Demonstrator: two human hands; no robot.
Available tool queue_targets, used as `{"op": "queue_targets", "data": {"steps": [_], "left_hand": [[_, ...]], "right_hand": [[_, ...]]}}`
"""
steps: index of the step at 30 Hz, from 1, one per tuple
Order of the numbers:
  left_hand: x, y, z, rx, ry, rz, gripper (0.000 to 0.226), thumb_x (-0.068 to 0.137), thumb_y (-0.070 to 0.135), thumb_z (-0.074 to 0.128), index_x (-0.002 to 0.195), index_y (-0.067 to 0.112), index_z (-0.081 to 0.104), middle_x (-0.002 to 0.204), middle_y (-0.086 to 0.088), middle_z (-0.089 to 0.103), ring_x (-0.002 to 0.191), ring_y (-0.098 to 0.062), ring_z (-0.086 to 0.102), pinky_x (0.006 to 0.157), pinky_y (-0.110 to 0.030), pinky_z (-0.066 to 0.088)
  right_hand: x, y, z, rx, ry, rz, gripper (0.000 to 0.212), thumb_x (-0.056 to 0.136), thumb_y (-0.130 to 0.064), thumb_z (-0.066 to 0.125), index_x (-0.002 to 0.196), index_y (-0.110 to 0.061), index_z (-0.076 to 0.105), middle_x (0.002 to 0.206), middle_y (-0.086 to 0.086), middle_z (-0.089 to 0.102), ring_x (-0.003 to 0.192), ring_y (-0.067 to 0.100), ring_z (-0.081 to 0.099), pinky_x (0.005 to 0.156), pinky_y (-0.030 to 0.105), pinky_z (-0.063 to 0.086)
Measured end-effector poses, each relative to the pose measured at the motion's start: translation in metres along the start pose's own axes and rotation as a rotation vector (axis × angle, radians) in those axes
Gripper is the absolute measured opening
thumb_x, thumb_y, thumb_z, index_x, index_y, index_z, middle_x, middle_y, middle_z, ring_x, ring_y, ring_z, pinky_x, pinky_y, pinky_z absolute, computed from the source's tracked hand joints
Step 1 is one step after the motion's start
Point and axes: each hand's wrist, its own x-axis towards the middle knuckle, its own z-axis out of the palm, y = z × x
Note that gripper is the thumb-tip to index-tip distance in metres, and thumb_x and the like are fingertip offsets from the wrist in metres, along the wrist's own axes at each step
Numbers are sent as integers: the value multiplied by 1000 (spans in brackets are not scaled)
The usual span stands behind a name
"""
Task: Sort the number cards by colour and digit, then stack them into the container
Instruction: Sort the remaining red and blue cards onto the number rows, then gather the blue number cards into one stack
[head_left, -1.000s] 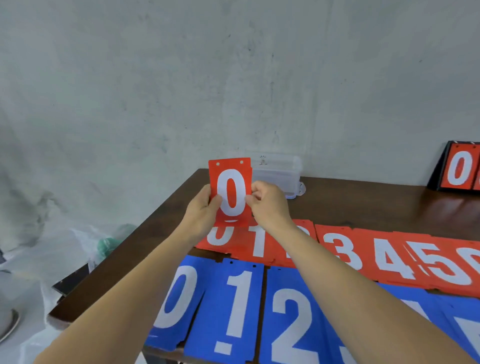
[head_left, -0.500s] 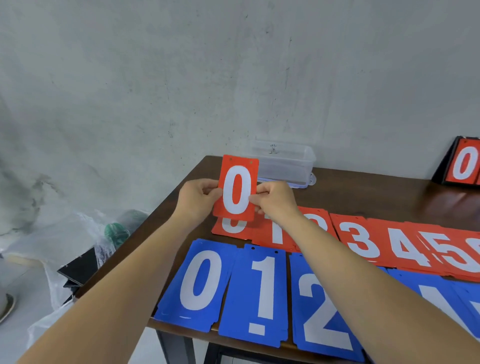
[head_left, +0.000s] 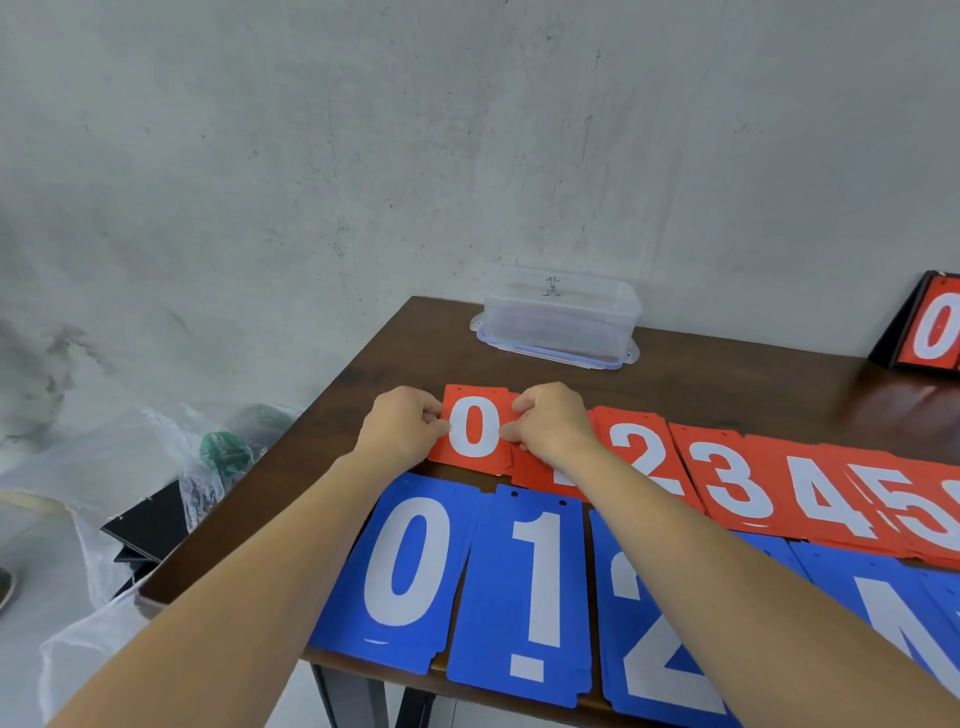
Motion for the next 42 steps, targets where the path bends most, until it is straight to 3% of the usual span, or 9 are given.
{"op": "queue_targets", "data": {"steps": [4,8,10,14,20,26,33,39,42], "left_hand": [[-1,-1,0,-12,15,29,37,93,28,63,127,15,61,114,-2,67,102,-14,62,89,-27,51],[-4,-2,-5,39,-62,206,46,89,37,67,131,22,58,129,2,58,116,-16,55,98,-36,49],[-5,-4,-6,99,-127,230,47,87,41,67,131,27,57,136,3,52,125,-18,47,105,-45,42],[-3,-15,-8,203,-174,224,42,90,42,62,131,32,57,140,8,48,130,-15,41,112,-51,32],[-4,-23,-10,175,-180,214,48,91,44,60,137,32,49,143,8,45,130,-13,41,112,-48,34],[-17,-11,-15,245,-92,264,57,93,48,56,145,31,39,149,6,39,136,-16,36,114,-46,29],[-54,17,-26,301,-14,286,58,94,46,55,146,25,38,148,1,41,134,-19,39,111,-41,37],[-103,32,-30,360,4,264,59,92,53,52,144,27,43,143,3,47,128,-18,44,109,-43,38],[-138,41,-31,402,25,205,58,95,48,50,147,25,37,149,3,40,135,-19,37,114,-41,30]], "right_hand": [[-6,5,-3,-105,17,-129,33,91,-25,65,124,-18,64,117,0,66,108,15,60,85,29,51],[-11,10,-4,-314,-13,-297,28,97,-33,54,123,-33,64,127,-6,59,121,15,44,90,30,41],[-12,11,-4,-391,-63,-355,27,99,-31,50,122,-33,65,128,-7,59,120,17,40,92,31,36],[-11,8,2,-435,-104,-431,28,100,-26,48,120,-29,67,129,-9,60,120,17,39,97,33,32],[-15,4,7,-454,-119,-444,32,100,-25,47,129,-28,60,134,-6,56,124,18,39,103,35,31],[-27,0,-11,-393,-122,-376,51,98,-31,52,147,-26,37,149,1,43,135,21,40,110,38,31],[-59,2,-43,-371,-64,-414,48,97,-30,54,143,-23,43,144,0,48,127,23,48,100,37,43],[-97,24,-75,-363,-51,-451,52,97,-30,52,147,-23,37,149,0,42,133,22,42,102,34,38],[-120,39,-87,-353,-53,-468,53,98,-31,52,147,-22,37,150,0,41,134,21,41,104,33,37]]}}
